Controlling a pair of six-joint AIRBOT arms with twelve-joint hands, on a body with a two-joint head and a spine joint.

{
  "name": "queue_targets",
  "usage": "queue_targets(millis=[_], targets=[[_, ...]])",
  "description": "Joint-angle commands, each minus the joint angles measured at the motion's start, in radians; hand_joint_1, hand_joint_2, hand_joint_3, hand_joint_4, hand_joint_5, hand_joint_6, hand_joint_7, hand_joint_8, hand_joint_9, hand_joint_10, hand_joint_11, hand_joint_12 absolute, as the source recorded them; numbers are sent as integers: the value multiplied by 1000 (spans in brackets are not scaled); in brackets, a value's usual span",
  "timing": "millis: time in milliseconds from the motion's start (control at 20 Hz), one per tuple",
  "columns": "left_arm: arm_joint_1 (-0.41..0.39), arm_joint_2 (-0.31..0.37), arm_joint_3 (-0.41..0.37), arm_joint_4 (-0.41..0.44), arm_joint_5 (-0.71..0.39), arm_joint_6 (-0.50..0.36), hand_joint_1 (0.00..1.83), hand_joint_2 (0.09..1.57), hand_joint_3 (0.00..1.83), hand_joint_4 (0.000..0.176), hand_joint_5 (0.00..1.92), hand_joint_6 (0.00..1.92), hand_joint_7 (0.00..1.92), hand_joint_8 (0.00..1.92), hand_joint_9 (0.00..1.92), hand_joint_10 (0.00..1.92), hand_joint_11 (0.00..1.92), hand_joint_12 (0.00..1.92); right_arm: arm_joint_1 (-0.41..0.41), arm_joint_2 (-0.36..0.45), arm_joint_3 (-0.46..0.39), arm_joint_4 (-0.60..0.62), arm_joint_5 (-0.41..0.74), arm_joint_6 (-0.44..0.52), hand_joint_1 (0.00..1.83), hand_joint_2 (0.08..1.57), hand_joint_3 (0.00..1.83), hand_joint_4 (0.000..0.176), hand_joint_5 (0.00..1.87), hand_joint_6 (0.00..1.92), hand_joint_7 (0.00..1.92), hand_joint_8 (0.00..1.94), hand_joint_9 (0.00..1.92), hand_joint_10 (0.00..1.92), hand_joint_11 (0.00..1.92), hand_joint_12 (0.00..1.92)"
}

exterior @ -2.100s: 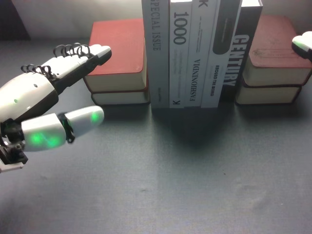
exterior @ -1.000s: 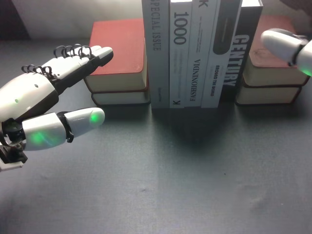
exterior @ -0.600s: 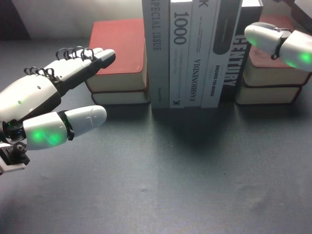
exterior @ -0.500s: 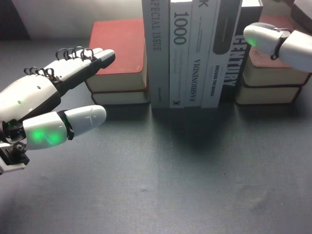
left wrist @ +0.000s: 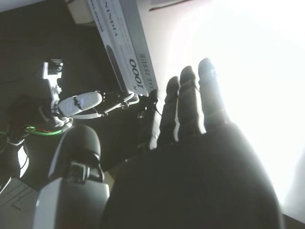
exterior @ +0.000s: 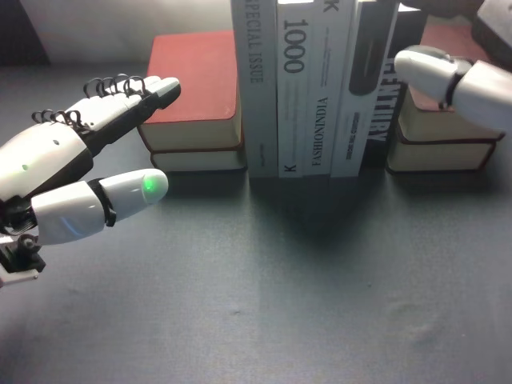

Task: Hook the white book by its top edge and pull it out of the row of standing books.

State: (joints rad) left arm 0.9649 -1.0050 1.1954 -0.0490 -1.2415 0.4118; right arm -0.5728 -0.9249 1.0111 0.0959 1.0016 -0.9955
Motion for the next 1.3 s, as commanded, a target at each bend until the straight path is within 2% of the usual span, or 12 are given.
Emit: queue_targets(millis=[0, 250, 650, 700, 750, 800, 850, 900, 950, 1000, 1100, 1250], targets=[[-4, 12, -3, -18, -134, -7, 28, 1344, 2, 106, 0, 0, 0, 0, 0, 0, 0, 0, -7, 10, -5, -12, 89, 2, 237, 1428, 0, 0, 389, 616, 34, 0, 0, 0, 0, 0], [8, 20, -10, -37, -154, -5, 92, 1353, 3, 77, 0, 0, 0, 0, 0, 0, 0, 0, -157, 70, -74, -64, 209, 84, 238, 1441, 6, 0, 440, 398, 1, 0, 0, 0, 0, 0], [22, 28, -17, -62, -177, 1, 148, 1365, 2, 92, 0, 0, 0, 0, 0, 0, 0, 0, -372, 90, -139, -144, 249, 239, 193, 1415, 0, 0, 499, 251, 102, 7, 0, 0, 0, 0], [22, 28, -18, -63, -178, 1, 177, 1366, 1, 91, 0, 0, 0, 0, 0, 0, 0, 0, -407, 87, -139, -146, 249, 265, 261, 1415, 7, 0, 540, 253, 174, 4, 43, 34, 0, 297], [22, 28, -18, -64, -179, 1, 177, 1366, 1, 91, 0, 0, 0, 0, 0, 0, 0, 0, -425, 84, -140, -146, 250, 278, 261, 1415, 7, 0, 540, 253, 174, 4, 43, 34, 0, 297], [22, 28, -19, -64, -179, 3, 114, 1361, 0, 71, 0, 0, 0, 0, 0, 0, 0, 0, -456, 78, -141, -145, 251, 300, 335, 1416, 1, 0, 545, 240, 275, 13, 172, 107, 0, 1030], [22, 27, -19, -65, -179, 3, 103, 1357, 0, 86, 0, 0, 0, 0, 0, 0, 0, 0, -466, 76, -141, -145, 251, 309, 322, 1417, 1, 0, 504, 242, 334, 24, 266, 157, 0, 1326], [22, 27, -19, -66, -179, 3, 103, 1357, 0, 86, 0, 0, 0, 0, 0, 0, 0, 0, -473, 74, -142, -145, 251, 314, 322, 1417, 1, 0, 504, 242, 334, 24, 266, 157, 0, 1326], [22, 27, -19, -67, -181, 3, 132, 1361, 0, 79, 0, 0, 0, 0, 0, 0, 0, 0, -477, 73, -144, -143, 253, 315, 282, 1422, 1, 0, 457, 317, 406, 16, 336, 289, 0, 1577], [23, 27, -20, -68, -183, 3, 126, 1360, 0, 93, 0, 0, 0, 0, 0, 0, 0, 0, -478, 74, -147, -137, 263, 315, 382, 1441, 3, 0, 369, 414, 473, 10, 290, 647, 0, 1741], [25, 27, -20, -70, -184, 3, 184, 1365, 0, 89, 0, 0, 0, 0, 0, 0, 0, 0, -489, 82, -152, -114, 302, 314, 409, 1425, 0, 0, 344, 381, 521, 23, 232, 662, 0, 1512], [29, 27, -20, -73, -187, 3, 184, 1360, 0, 101, 0, 0, 0, 0, 0, 0, 0, 0, -535, 116, -171, -45, 397, 277, 402, 1432, 0, 0, 204, 494, 537, 29, 118, 822, 0, 1420]])
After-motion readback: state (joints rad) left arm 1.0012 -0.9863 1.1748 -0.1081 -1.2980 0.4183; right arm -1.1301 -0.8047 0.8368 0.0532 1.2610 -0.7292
